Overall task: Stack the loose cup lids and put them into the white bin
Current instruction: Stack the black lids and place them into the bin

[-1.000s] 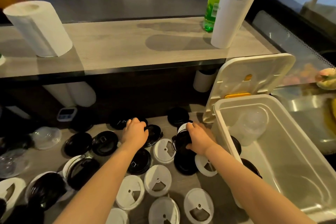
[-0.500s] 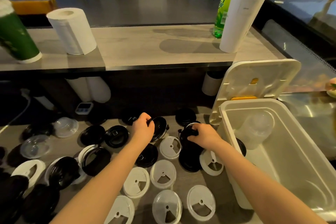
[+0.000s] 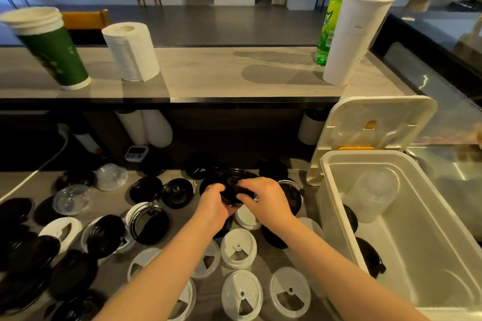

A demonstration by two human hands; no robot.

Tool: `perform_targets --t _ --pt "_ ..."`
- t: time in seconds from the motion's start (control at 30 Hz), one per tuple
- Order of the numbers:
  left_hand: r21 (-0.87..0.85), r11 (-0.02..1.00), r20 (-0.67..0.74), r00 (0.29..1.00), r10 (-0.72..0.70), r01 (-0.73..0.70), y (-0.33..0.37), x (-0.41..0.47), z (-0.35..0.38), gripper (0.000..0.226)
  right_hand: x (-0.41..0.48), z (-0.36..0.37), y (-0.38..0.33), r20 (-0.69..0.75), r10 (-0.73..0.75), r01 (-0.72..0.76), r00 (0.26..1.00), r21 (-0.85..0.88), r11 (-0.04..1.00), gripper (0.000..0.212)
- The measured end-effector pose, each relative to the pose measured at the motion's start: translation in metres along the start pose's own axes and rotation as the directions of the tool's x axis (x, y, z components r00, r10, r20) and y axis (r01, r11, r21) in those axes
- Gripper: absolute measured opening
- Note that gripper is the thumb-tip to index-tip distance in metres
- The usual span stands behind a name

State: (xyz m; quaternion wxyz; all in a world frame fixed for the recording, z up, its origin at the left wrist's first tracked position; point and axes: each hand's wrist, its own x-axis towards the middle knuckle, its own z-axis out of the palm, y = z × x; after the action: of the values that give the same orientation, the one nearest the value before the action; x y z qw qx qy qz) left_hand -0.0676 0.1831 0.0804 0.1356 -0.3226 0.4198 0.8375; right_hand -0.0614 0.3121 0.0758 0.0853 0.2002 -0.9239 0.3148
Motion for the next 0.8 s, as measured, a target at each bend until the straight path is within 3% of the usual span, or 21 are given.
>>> perform_targets --t 0.1,0.2,0.27,0.37,0.43,0.5,0.57,0.6,0.7,0.8 --pt "-0.094 0.995 0.09 0.995 -0.035 0.043 0.004 -0.006 -0.008 0.035 -0.002 0.004 0.003 0.09 -0.033 0.031 0.995 0.028 0.999 0.027" --pt "-0.062 0.997 0.125 0.991 -0.038 0.046 0.005 -0.006 -0.012 0.043 -0.004 0.004 0.0 0.208 -0.057 0.042 0.976 0.074 0.996 0.036" --pt "0.011 0.999 0.092 0.995 -0.05 0.049 0.004 -0.004 -0.014 0.042 -0.004 0.006 0.0 0.238 -0.077 0.058 0.968 0.088 0.994 0.04" --pt "0.077 0.997 -0.034 0.999 0.011 -0.008 -0.002 0.004 -0.017 0.036 -0.008 0.004 0.002 0.29 -0.021 -0.035 0.957 0.187 0.982 0.028" --pt "0.099 0.994 -0.114 0.992 0.045 -0.034 -0.004 0.01 -0.019 0.05 -0.011 0.0 0.006 0.195 0.07 -0.122 0.978 0.268 0.956 0.025" --pt "0.125 0.992 -0.17 0.984 0.052 -0.03 -0.004 0.014 -0.019 0.057 -0.011 -0.004 0.016 0.0 0.234 -0.224 0.972 0.296 0.929 0.02" --pt "0.159 0.987 -0.211 0.975 0.062 -0.028 -0.002 0.015 -0.02 0.055 -0.007 -0.009 0.035 -0.09 0.381 -0.361 0.92 0.182 0.915 0.022" --pt "0.171 0.985 -0.222 0.973 0.067 -0.029 -0.002 0.015 -0.02 0.054 -0.004 -0.011 0.048 -0.064 0.429 -0.426 0.901 0.062 0.903 0.03" --pt "0.209 0.978 -0.232 0.97 0.078 -0.028 -0.003 0.014 -0.022 0.054 0.0 -0.009 0.075 0.174 0.563 -0.488 0.808 -0.337 0.805 0.075" --pt "0.23 0.973 -0.242 0.967 0.078 -0.021 -0.006 0.014 -0.027 0.056 0.001 -0.004 0.085 0.311 0.624 -0.433 0.717 -0.504 0.748 0.105"
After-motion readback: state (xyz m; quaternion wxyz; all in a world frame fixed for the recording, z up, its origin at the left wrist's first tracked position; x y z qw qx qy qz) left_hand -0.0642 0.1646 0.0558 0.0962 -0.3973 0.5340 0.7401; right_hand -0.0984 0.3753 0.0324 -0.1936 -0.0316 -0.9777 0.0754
